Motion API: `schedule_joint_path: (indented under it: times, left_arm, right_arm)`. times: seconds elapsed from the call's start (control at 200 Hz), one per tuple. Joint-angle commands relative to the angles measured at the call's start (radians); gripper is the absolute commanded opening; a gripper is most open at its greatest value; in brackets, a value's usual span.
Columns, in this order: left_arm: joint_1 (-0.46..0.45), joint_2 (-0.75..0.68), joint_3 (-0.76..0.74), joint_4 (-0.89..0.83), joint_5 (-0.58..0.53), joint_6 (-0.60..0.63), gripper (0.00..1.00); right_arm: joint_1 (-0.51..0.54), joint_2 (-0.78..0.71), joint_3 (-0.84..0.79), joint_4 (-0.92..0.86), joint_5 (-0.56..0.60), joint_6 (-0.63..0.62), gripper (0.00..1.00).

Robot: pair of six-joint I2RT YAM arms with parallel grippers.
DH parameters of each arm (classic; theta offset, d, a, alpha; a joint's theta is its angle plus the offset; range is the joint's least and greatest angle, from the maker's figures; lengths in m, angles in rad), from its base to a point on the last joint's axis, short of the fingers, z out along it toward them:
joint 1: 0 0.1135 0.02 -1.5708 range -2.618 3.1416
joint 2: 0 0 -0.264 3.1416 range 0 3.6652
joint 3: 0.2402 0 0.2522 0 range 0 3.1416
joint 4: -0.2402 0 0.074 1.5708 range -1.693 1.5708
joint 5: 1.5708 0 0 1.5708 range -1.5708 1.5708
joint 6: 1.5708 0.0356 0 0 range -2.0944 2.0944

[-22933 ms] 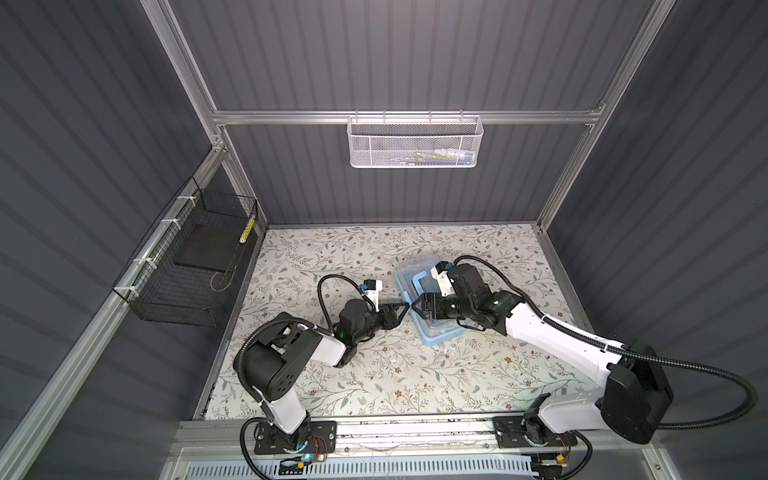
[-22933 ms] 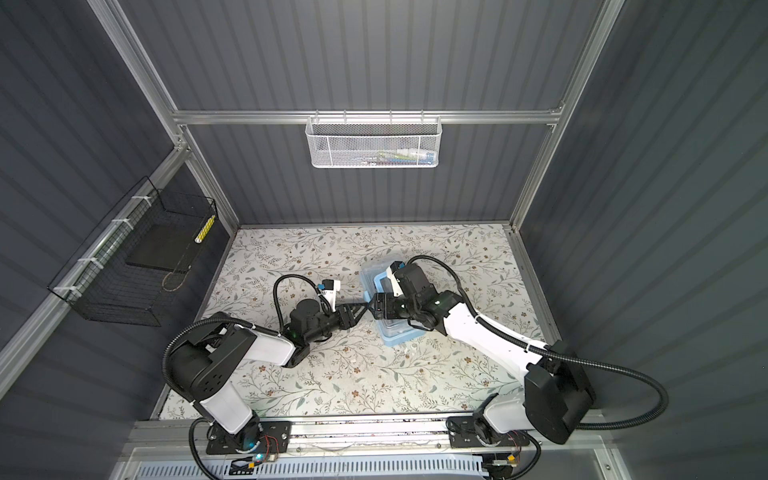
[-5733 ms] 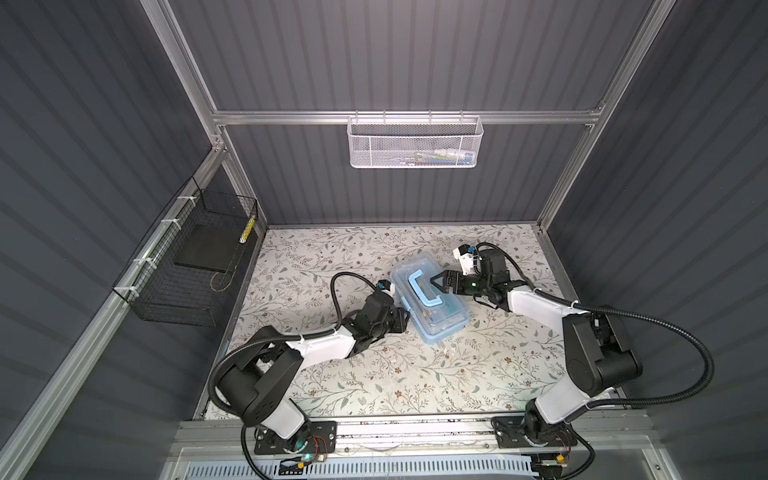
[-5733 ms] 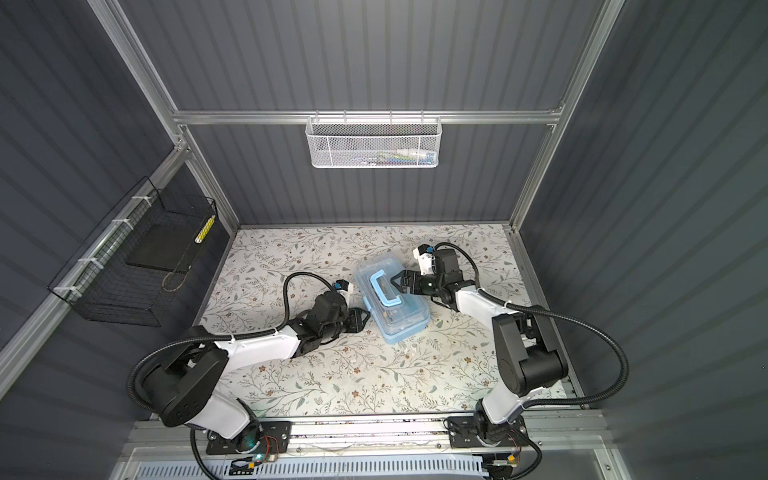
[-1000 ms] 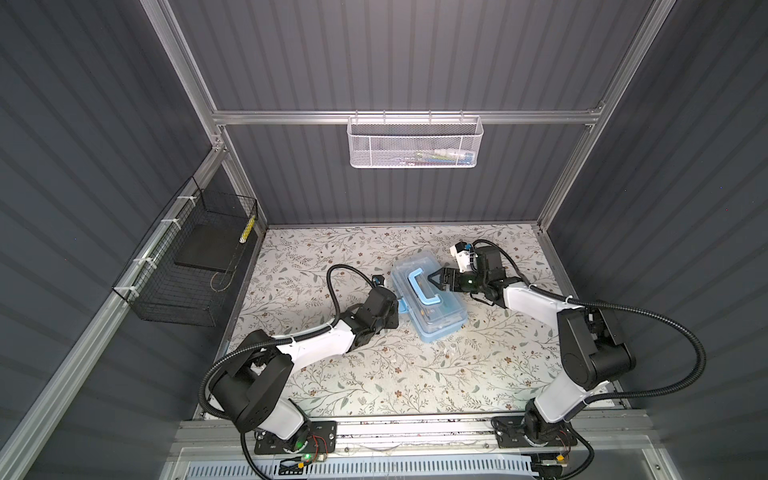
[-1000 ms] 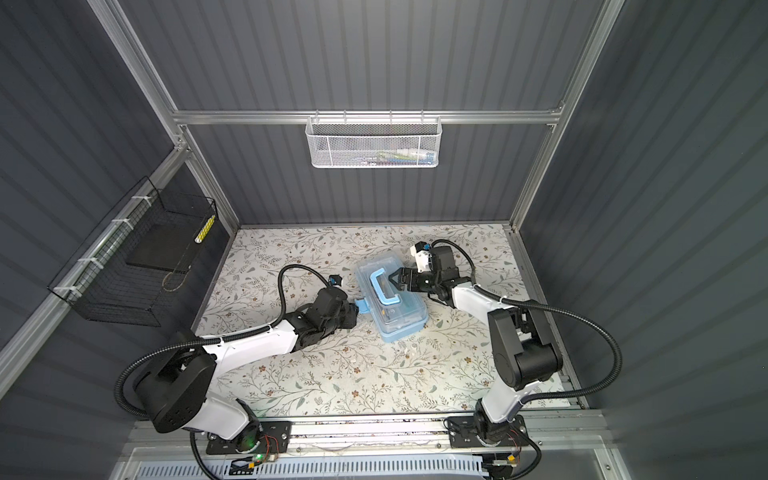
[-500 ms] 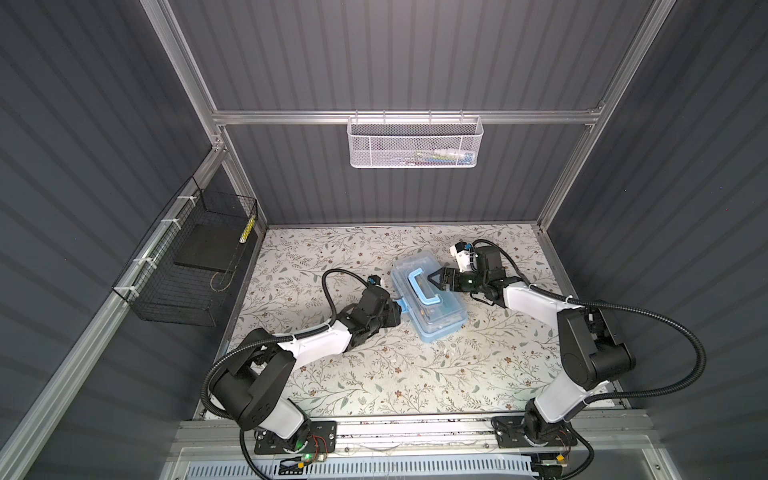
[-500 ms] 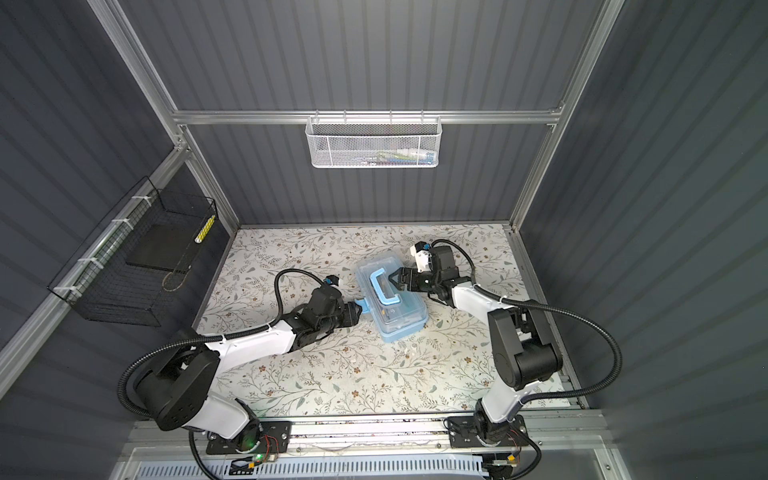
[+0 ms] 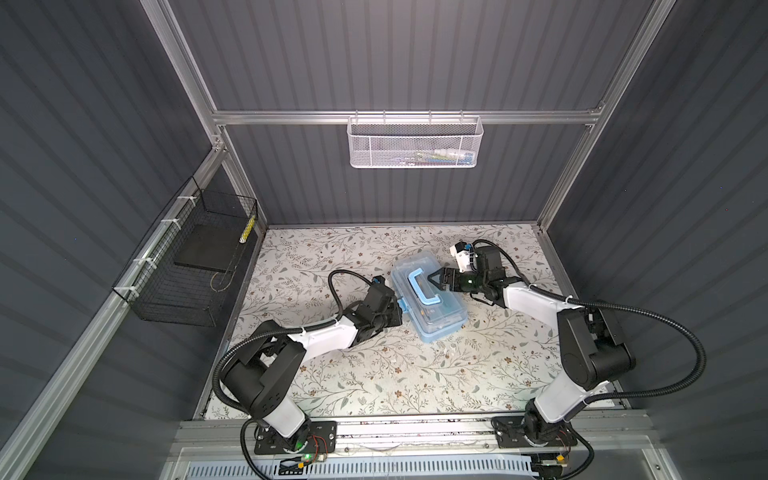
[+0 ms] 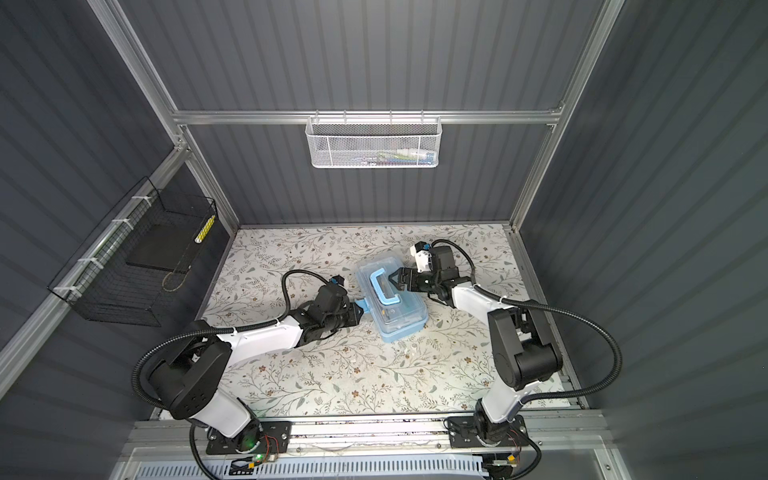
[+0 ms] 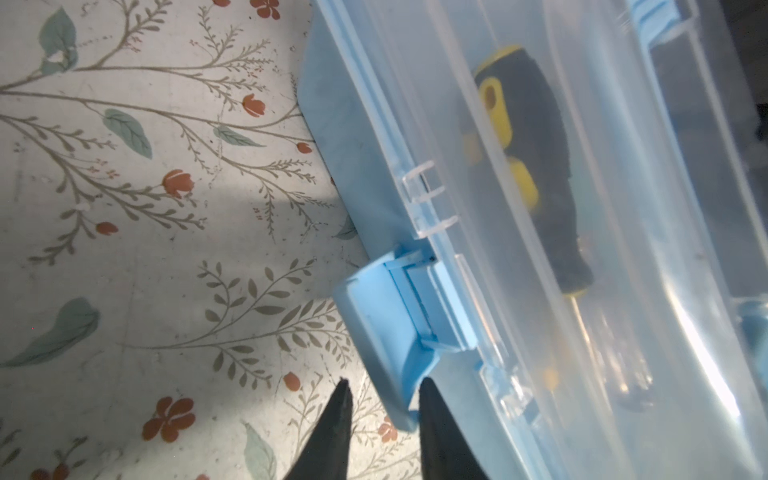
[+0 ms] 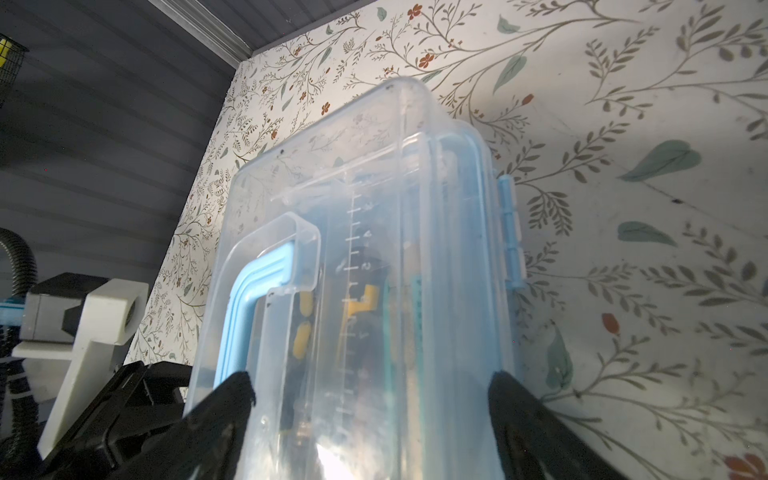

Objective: Pack the tool kit

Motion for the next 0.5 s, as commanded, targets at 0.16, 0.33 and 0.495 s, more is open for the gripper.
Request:
schedule_joint_path:
  times: [0.16, 0.33, 0.495]
  left_arm:
    - [0.003, 0.046, 0.131, -0.169, -0.05, 0.031, 0.2]
    - [0.002, 0.063, 0.161, -0.205, -0.043, 0.015, 0.17]
    - [0.002, 0.068, 0.191, -0.273, -0.065, 0.015, 0.15]
  right_arm:
    - [0.038, 0.043, -0.015, -0.09, -0.067, 0.014, 0.9]
    - [0.038, 0.046, -0.021, -0.076, -0.069, 0.018, 0.9]
    - [0.038, 0.04, -0.028, -0.066, -0.075, 0.019, 0.9]
